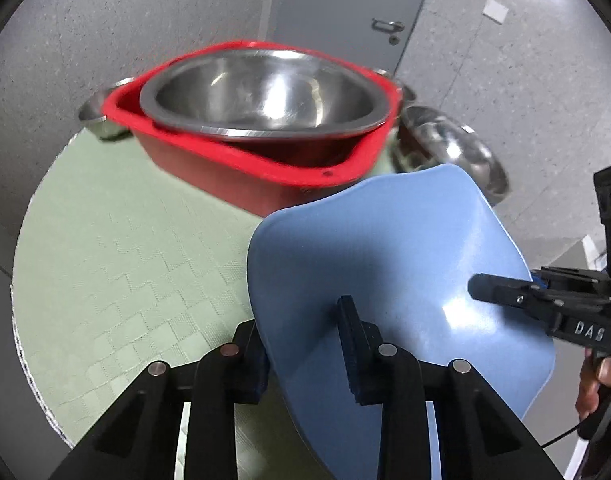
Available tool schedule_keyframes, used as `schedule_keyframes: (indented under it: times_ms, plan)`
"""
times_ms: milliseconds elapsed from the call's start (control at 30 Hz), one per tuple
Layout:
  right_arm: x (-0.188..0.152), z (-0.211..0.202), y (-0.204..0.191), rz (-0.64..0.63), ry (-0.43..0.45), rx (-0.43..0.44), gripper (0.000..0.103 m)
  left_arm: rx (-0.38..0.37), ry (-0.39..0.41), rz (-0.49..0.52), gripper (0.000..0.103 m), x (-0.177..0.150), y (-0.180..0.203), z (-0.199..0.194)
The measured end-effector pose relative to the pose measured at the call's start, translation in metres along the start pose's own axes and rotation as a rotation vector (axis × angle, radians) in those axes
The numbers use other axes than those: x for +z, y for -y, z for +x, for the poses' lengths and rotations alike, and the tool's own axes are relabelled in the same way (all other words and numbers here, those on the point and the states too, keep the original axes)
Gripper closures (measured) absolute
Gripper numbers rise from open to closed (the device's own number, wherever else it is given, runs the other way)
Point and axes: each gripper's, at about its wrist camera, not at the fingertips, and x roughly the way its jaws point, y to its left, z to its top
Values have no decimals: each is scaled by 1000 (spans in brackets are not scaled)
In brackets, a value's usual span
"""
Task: Organize plates and bowls
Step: 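Grasp the light-blue plate edge with both tools and lift it, then lower the blue plate into the red basin onto the bowl, open both tools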
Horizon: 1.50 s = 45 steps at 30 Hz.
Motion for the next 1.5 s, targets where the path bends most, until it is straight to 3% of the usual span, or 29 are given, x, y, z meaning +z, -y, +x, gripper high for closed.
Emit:
schedule_keyframes:
  times_ms: [233,400,533,800,1067,1233,1500]
  plan:
    - [18,-63,-7,-52,97,26,91,-37,105,19,77,16,11,-50]
    - [53,-78,-29,-98,176,10,91,-32,173,16,77,46,-6,-69]
    - [93,-63,-44,-113,200,4,91,10,192,6,76,73,-24,-64]
    - [167,-10,-52,-107,178,-10,91,59,149,-46,73,130,-75,-22]
    - [188,39,-46,-70,107,-51,88,79,57,-74,72,174,-91,40]
    - [191,55,-41,-53,81,-81,85,78,58,-59,73,188,-94,55]
    - [190,65,-42,-38,64,-110,79,127,93,6,64,168,-81,55]
